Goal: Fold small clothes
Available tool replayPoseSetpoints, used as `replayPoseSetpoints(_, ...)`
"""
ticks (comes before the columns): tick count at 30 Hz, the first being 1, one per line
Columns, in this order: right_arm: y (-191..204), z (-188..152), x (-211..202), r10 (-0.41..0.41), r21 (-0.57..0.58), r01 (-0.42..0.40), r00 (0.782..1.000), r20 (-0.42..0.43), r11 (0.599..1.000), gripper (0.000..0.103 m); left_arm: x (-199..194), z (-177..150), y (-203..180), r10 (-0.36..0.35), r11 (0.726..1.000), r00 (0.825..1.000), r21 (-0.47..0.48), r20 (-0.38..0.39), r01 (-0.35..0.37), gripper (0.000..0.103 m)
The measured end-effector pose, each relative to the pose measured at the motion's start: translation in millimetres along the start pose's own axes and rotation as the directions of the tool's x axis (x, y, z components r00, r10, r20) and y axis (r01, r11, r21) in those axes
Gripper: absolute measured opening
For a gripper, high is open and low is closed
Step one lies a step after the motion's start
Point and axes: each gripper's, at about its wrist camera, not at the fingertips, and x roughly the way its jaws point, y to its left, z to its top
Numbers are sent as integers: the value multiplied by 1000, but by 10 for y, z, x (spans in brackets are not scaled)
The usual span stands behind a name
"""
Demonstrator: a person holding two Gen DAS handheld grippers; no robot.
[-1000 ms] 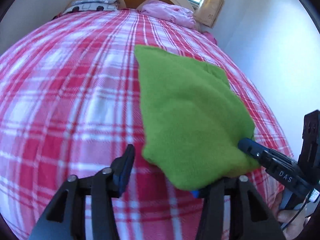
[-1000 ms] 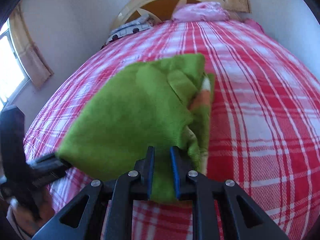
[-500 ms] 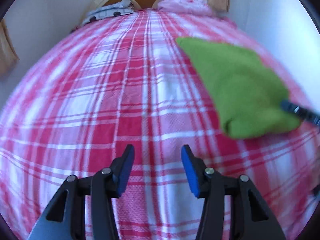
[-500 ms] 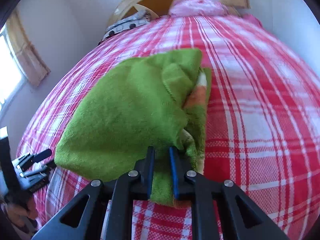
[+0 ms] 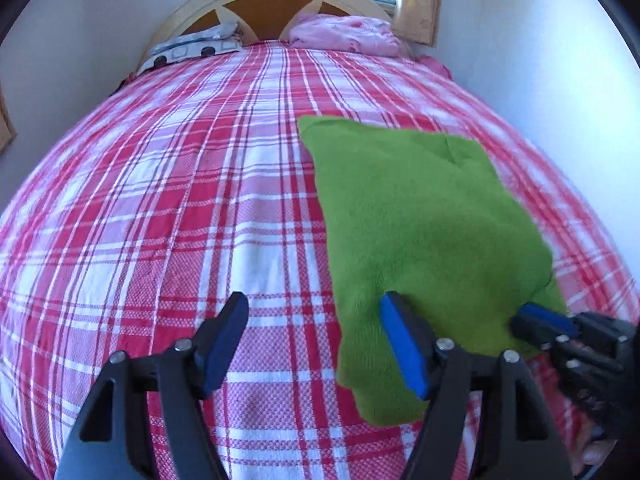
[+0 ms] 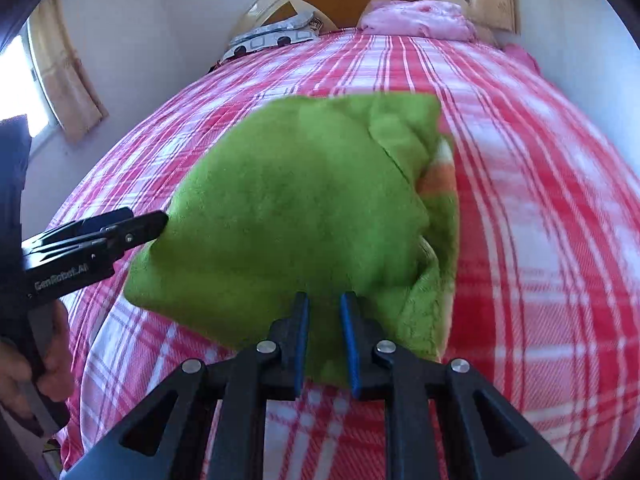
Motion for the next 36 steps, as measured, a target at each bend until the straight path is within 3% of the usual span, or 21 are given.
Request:
replayPoseSetpoints(8, -7, -60, -142, 8, 21, -8, 1000, 4, 1000, 17, -128, -108, 13, 55, 997, 998, 44, 19, -56, 74)
replayPoseSetpoints(11, -20, -68, -331, 4, 81, -10, 997, 74, 997, 19, -203, -131, 77, 49, 999, 999, 10, 15, -49, 89)
replayPoseSetpoints(13, -68, -90, -438, 3, 131, -18, 994, 112, 991, 37, -233, -151, 122, 24, 1000, 1000, -14, 13, -24, 99)
replayPoseSetpoints(14, -103, -115, -498, 16, 164, -39, 990, 138, 986, 55, -246, -166, 142, 3, 1000, 1000, -25, 8, -2, 100)
replayPoseSetpoints(15, -147, -149, -555, 31, 201, -64, 986, 166, 977, 66, -254, -181, 150, -11, 999, 1000, -33, -1, 11, 100)
replayPoseSetpoints(20, -289, -244, -653, 45, 286, -93, 984, 170, 954, 67, -280, -280, 247, -96, 993, 994, -70, -46, 93, 100)
replayPoseSetpoints(25, -413, -320, -739, 26, 297, -74, 986, 162, 952, 67, -246, -330, 464, -254, 951, 965, -199, -64, 237, 99)
replayPoseSetpoints(28, -521, -268, -789, 2, 293, -51, 986, 166, 955, 67, -210, -210, 500, -261, 942, 964, -230, -51, 243, 97)
replayPoseSetpoints(32, -667, -70, -789, -23, 295, -34, 982, 188, 955, 67, -160, 82, 336, -261, 952, 965, -173, -20, 254, 94)
replayPoseSetpoints(36, -806, 218, -648, -29, 317, -38, 979, 202, 948, 67, -10, 359, 124, -253, 961, 967, -120, -13, 250, 78)
